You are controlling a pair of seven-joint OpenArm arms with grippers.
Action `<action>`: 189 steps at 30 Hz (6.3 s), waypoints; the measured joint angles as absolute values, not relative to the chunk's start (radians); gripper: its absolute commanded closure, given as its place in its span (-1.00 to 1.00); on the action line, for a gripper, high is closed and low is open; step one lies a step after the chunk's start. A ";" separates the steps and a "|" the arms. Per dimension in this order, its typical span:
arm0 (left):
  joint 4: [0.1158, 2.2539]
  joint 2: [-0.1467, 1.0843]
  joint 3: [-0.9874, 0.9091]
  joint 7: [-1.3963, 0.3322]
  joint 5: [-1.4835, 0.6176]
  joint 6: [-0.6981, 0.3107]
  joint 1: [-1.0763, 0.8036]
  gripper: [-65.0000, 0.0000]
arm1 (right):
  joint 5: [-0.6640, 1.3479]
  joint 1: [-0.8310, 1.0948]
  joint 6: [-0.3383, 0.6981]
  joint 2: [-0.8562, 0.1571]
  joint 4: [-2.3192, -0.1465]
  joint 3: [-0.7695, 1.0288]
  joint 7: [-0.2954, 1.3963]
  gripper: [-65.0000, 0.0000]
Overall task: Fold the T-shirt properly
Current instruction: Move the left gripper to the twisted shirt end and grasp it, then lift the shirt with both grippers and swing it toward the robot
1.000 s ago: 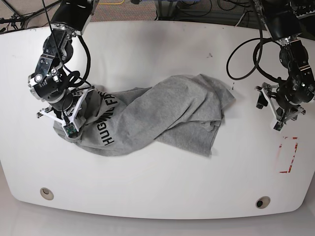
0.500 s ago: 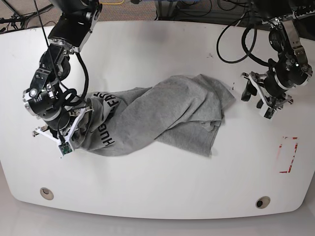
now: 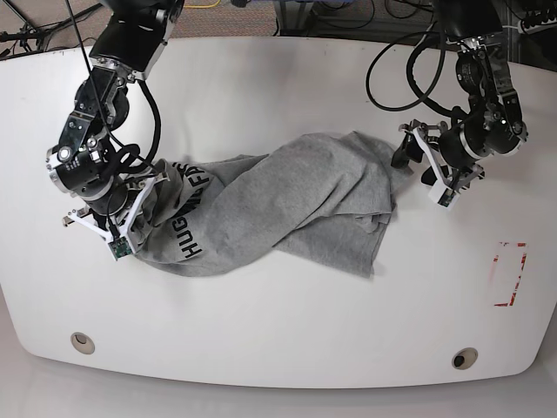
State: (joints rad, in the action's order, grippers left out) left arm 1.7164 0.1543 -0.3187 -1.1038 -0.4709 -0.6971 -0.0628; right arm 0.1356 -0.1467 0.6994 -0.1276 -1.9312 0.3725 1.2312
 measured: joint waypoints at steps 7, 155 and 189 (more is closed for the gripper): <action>1.642 0.124 -0.273 -1.081 -0.459 -0.696 -0.053 -0.19 | 0.134 -0.134 0.700 -0.134 -1.935 0.363 1.235 0.97; 1.731 0.144 -0.379 -1.285 -0.366 -0.699 0.921 0.98 | 0.122 -0.842 0.699 -0.203 -1.609 0.384 1.233 0.99; 1.660 0.190 -0.443 -1.332 -0.383 -0.697 1.113 0.98 | 0.121 -1.259 0.700 -0.340 -1.404 0.186 1.185 1.00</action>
